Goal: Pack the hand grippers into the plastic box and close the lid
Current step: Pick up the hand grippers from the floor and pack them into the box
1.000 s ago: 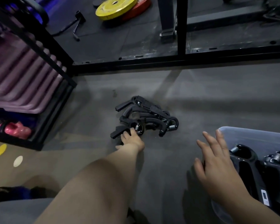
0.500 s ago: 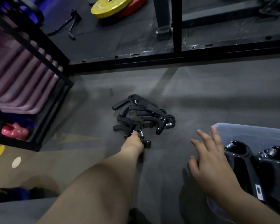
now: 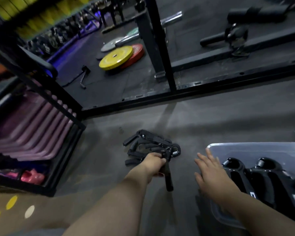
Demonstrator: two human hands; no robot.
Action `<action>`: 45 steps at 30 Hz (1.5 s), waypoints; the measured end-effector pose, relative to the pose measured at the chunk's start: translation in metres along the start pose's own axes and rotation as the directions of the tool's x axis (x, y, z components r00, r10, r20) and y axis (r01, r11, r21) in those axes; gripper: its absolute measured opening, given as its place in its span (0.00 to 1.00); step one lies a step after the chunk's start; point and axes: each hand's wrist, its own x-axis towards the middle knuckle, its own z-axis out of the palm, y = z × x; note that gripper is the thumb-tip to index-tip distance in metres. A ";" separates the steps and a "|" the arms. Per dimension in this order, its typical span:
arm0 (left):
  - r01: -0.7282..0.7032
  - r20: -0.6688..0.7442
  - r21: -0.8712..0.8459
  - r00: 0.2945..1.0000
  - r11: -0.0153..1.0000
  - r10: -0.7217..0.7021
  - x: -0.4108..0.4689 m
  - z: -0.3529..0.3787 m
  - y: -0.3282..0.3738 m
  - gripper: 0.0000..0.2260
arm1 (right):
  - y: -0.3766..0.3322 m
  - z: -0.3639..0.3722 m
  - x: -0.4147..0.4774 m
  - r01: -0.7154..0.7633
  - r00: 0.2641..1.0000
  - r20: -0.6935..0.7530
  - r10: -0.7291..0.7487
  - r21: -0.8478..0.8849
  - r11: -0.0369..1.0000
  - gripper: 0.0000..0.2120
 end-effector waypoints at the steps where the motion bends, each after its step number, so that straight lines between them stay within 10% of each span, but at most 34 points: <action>1: -0.003 0.013 -0.033 1.000 0.999 0.004 -0.011 0.002 0.007 0.14 | -0.003 -0.008 -0.002 0.001 1.000 -0.028 0.001 0.063 0.998 0.24; 8: -0.131 0.060 -0.092 0.989 0.987 0.136 -0.080 0.041 0.036 0.10 | -0.015 -0.041 -0.035 0.017 0.999 -0.039 -0.006 0.301 0.953 0.22; 13: -0.214 0.112 -0.103 0.968 0.971 0.225 -0.111 0.070 0.041 0.05 | -0.025 -0.090 -0.054 -0.145 0.989 0.088 0.119 0.738 0.659 0.12; 25: -0.486 0.328 -0.081 0.812 0.870 0.484 -0.134 0.160 0.055 0.21 | 0.070 -0.110 -0.094 -0.141 0.987 0.089 0.135 0.882 0.449 0.29; 30: -0.579 0.252 0.110 0.803 0.808 0.541 -0.121 0.184 0.047 0.19 | 0.103 -0.126 -0.106 -0.154 0.916 -0.095 0.390 0.814 0.560 0.31; 36: -0.588 0.236 0.660 0.754 0.468 0.613 -0.087 0.181 0.002 0.22 | 0.147 -0.143 -0.126 -0.362 0.856 -0.187 0.482 0.451 0.816 0.29; 45: -0.561 0.447 0.827 0.619 -0.035 0.646 -0.066 0.162 -0.035 0.26 | 0.171 -0.087 -0.116 -0.459 0.800 -0.143 0.583 0.480 0.747 0.22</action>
